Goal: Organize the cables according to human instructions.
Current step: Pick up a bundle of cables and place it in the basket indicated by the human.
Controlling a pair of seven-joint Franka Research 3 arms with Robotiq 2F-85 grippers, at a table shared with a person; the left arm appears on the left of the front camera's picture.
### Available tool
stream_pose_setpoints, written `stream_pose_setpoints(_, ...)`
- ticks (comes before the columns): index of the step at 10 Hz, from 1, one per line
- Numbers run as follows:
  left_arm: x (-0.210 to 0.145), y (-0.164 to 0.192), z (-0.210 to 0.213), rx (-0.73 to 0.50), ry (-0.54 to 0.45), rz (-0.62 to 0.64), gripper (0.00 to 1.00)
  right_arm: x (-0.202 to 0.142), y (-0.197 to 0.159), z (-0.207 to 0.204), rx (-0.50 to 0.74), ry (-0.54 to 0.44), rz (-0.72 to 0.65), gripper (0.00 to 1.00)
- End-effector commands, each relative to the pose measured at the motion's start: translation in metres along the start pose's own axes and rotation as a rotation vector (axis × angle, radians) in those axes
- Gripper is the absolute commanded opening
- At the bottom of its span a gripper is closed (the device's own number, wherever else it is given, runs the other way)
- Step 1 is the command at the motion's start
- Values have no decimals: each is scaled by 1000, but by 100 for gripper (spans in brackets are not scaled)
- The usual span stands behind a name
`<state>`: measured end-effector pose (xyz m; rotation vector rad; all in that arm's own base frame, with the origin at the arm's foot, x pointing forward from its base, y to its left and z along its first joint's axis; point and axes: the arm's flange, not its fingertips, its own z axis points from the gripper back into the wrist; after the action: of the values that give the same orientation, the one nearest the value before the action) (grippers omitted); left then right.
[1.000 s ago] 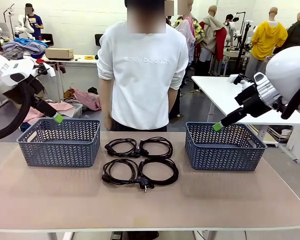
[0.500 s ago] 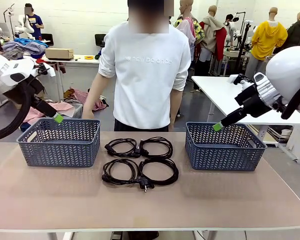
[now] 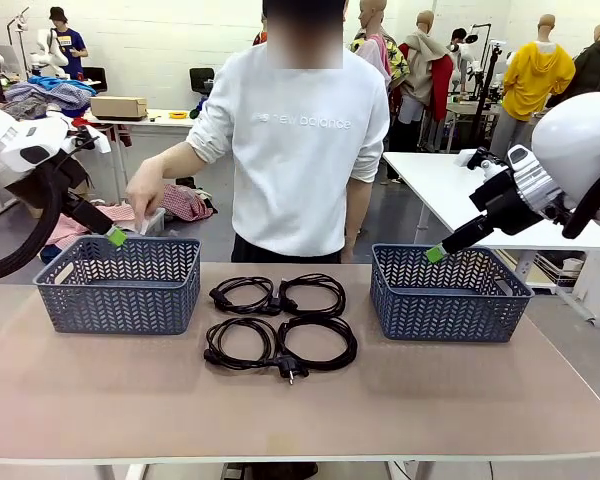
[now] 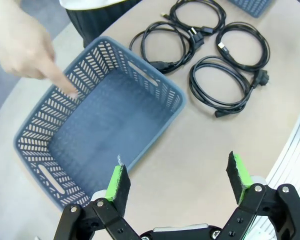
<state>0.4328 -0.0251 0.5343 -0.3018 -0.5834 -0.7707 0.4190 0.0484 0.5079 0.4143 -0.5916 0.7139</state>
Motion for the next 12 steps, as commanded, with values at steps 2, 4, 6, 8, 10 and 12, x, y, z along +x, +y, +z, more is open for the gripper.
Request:
stream_pose_setpoints(2, -4, 1, -2, -17, -15, -5, 100, 0, -2, -1, 13, -16, 2, 100)
stream_pose_setpoints(4, -4, 1, -2, -17, -15, -5, 100, 0, -2, -1, 13, -16, 2, 100)
stream_pose_setpoints(6, -4, 1, -2, -17, -15, -5, 100, 0, -2, -1, 13, -16, 2, 100)
stream_pose_setpoints(8, -4, 1, -2, -17, -15, -5, 100, 0, -2, -1, 13, -16, 2, 100)
stream_pose_setpoints(10, -4, 1, -2, -17, -15, -5, 100, 0, -2, -1, 13, -16, 2, 100)
stream_pose_setpoints(12, -4, 1, -2, -17, -15, -5, 100, 0, -2, -1, 13, -16, 2, 100)
